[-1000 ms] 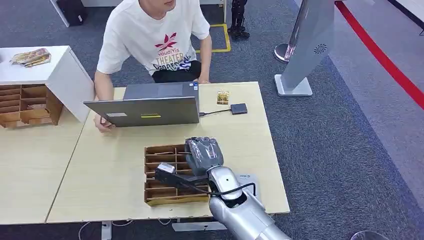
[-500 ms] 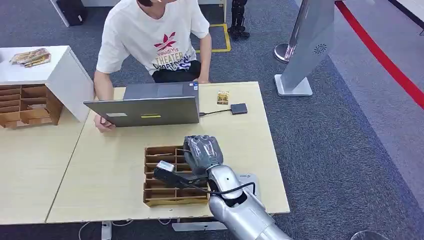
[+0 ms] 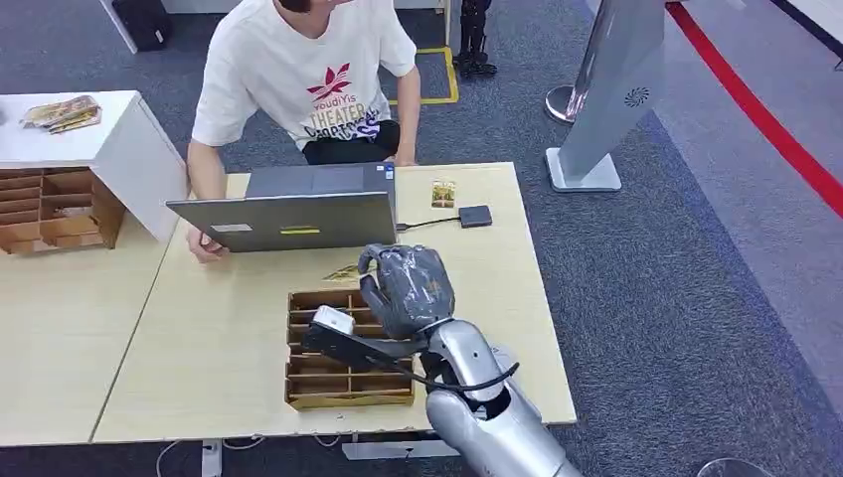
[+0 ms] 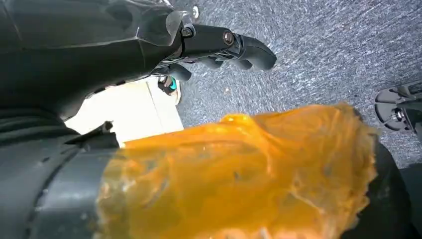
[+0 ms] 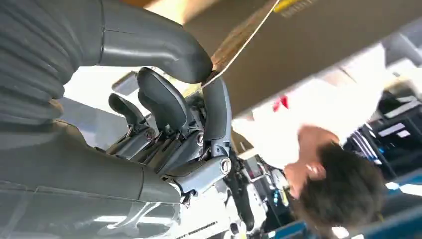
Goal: Pass the card to the sensor for recognition and then transmit it.
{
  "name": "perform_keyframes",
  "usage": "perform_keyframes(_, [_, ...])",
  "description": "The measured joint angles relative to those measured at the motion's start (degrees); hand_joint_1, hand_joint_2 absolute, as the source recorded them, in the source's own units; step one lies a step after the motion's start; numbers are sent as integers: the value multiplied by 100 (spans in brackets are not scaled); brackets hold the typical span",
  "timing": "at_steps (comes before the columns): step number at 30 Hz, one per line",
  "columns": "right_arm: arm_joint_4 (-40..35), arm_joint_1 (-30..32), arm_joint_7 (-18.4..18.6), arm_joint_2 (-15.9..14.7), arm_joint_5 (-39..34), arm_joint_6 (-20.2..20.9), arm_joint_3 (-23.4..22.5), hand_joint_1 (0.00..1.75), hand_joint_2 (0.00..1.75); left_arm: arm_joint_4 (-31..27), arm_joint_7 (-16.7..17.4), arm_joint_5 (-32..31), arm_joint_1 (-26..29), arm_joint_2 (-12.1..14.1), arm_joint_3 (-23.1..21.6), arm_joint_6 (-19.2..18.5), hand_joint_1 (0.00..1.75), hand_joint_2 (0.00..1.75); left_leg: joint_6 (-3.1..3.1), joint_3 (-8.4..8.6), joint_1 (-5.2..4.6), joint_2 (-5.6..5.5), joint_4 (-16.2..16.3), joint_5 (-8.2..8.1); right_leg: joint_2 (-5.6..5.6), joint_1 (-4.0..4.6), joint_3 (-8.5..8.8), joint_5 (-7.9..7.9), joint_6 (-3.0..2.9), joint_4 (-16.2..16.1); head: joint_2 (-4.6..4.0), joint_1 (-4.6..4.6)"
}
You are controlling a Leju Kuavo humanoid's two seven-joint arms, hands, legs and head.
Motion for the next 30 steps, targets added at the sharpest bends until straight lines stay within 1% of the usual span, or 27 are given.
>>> perform_keyframes(4, [-541, 125, -150, -150, -406, 52, -20, 162, 175, 0, -30, 24, 25, 2, 15, 17, 0, 0, 0, 0, 0, 0, 0, 0, 0, 0, 0, 0, 0, 0, 0, 0])
perform_keyframes(8, [-942, 241, -260, -269, -683, 122, -42, 162, 175, 0, -48, 35, 52, 4, 44, 20, 0, 0, 0, 0, 0, 0, 0, 0, 0, 0, 0, 0, 0, 0, 0, 0])
perform_keyframes(10, [-1068, 264, -286, -304, -723, 140, -44, 155, 175, 0, -48, 35, 53, 7, 48, 22, 0, 0, 0, 0, 0, 0, 0, 0, 0, 0, -1, 0, 0, 0, 0, 2])
perform_keyframes(11, [-1114, 271, -301, -321, -754, 162, -44, 155, 175, 0, -48, 35, 54, 7, 50, 24, 0, 0, 0, 0, 0, 0, 0, 0, 0, 0, 0, 0, 0, 0, 0, 0])
perform_keyframes(14, [-1206, 297, -328, -360, -882, 194, -44, 161, 175, 0, -50, 35, 58, 13, 59, 28, 0, 0, 0, 0, 0, 0, 0, 0, 0, 0, 0, 0, 0, 0, 0, 0])
perform_keyframes(16, [-1236, 307, -332, -385, -924, 201, -44, 159, 175, 0, -59, 35, 58, 15, 66, 31, 0, 0, 0, 0, 0, 0, 0, 0, 0, 0, 0, 0, 0, 0, 0, 0])
perform_keyframes(20, [-1258, 330, -339, -421, -954, 203, -44, 166, 175, 0, -63, 33, 58, 17, 92, 31, 0, 0, 0, 0, 0, 0, 0, 0, 0, 0, 0, 0, 0, 0, 0, 0])
perform_keyframes(21, [-1258, 331, -341, -426, -963, 203, -44, 164, 175, 0, -63, 33, 58, 17, 92, 33, 0, 0, 0, 0, 0, 0, 0, 0, 0, 0, 0, 1, 0, 0, 0, 0])
perform_keyframes(22, [-1258, 331, -343, -430, -966, 214, -44, 164, 175, 0, -63, 28, 58, 19, 92, 33, 0, 0, 0, 0, 0, 0, 0, 0, 0, 0, 0, 0, 0, 0, 0, 0])
perform_keyframes(23, [-1258, 332, -350, -433, -977, 223, -44, 168, 175, 0, -63, 24, 58, 17, 94, 33, 0, 0, 0, 0, 0, 0, 0, 0, 0, 0, 0, 0, 0, 0, 0, 0])
perform_keyframes(25, [-1258, 332, -358, -435, -988, 238, -44, 166, 175, 0, -63, 17, 58, 17, 94, 33, 0, 0, 0, 0, 0, 0, 0, 0, 0, 0, 0, 0, 0, 0, 0, 0])
perform_keyframes(30, [-1258, 329, -374, -439, -1025, 273, -44, 173, 175, 0, -63, -2, 58, 17, 94, 33, 0, 0, 0, 0, 0, 0, 0, 0, 0, 0, 0, 0, 0, 0, 0, 0])
